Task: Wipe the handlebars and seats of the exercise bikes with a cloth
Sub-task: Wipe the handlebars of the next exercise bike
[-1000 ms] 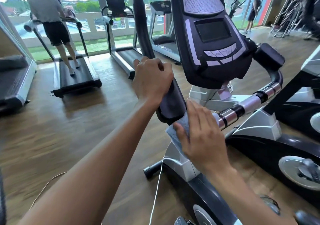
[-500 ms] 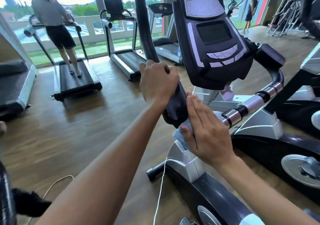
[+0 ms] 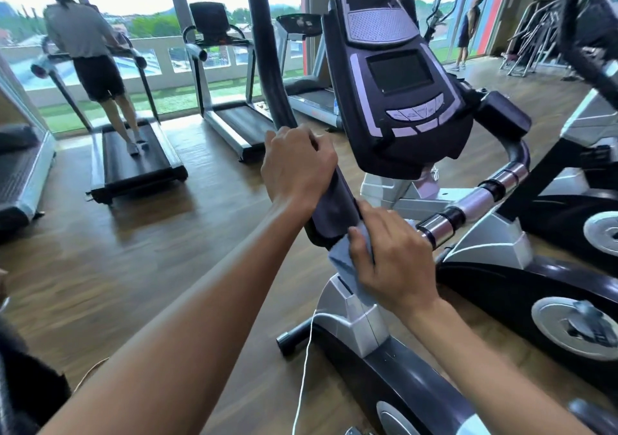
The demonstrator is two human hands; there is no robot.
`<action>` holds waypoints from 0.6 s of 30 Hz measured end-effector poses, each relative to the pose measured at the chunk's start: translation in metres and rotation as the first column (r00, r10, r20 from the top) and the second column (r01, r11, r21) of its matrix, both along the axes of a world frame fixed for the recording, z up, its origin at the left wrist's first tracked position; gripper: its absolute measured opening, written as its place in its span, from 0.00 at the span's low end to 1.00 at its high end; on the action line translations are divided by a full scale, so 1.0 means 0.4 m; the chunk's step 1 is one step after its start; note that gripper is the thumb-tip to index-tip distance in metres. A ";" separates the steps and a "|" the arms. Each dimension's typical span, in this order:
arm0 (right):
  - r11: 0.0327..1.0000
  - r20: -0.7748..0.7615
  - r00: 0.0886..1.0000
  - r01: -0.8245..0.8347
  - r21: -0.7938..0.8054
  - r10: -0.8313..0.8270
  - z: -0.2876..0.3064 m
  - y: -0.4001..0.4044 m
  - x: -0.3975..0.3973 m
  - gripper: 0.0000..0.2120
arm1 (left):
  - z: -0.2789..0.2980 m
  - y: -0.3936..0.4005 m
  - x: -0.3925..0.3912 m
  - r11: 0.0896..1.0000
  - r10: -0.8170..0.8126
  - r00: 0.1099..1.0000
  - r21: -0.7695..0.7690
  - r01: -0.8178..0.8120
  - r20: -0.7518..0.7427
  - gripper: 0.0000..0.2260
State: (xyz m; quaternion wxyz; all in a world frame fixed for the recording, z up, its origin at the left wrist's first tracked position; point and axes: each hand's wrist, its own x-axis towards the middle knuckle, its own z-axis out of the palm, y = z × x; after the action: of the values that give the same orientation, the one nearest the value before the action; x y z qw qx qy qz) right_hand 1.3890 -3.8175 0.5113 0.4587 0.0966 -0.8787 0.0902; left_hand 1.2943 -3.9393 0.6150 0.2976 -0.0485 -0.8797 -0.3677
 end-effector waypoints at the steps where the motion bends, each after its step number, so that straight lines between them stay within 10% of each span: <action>1: 1.000 0.008 1.000 -0.025 0.009 0.025 0.000 0.008 0.004 0.27 | -0.001 -0.004 -0.004 0.999 -0.008 1.000 -0.037 0.008 0.000 0.12; 7: 0.956 0.156 0.950 -0.283 0.072 0.270 0.017 0.176 0.000 0.27 | 0.002 -0.004 0.005 0.996 0.012 1.000 -0.094 -0.013 -0.012 0.13; 13: 0.987 0.099 0.992 0.092 -0.130 -0.079 0.002 -0.024 0.014 0.19 | 0.005 0.003 0.005 0.997 0.057 0.998 0.054 -0.058 0.021 0.14; 18: 0.990 0.319 0.943 -0.058 -0.130 0.097 0.078 0.064 -0.005 0.24 | 0.001 0.000 0.010 0.998 0.038 0.999 -0.057 -0.037 0.019 0.14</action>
State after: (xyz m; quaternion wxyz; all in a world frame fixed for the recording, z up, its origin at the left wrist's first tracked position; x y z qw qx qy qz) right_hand 1.3870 -3.7919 0.5427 0.3090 0.0875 -0.9307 0.1751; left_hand 1.2982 -3.9392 0.6155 0.2940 -0.0369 -0.8935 -0.3375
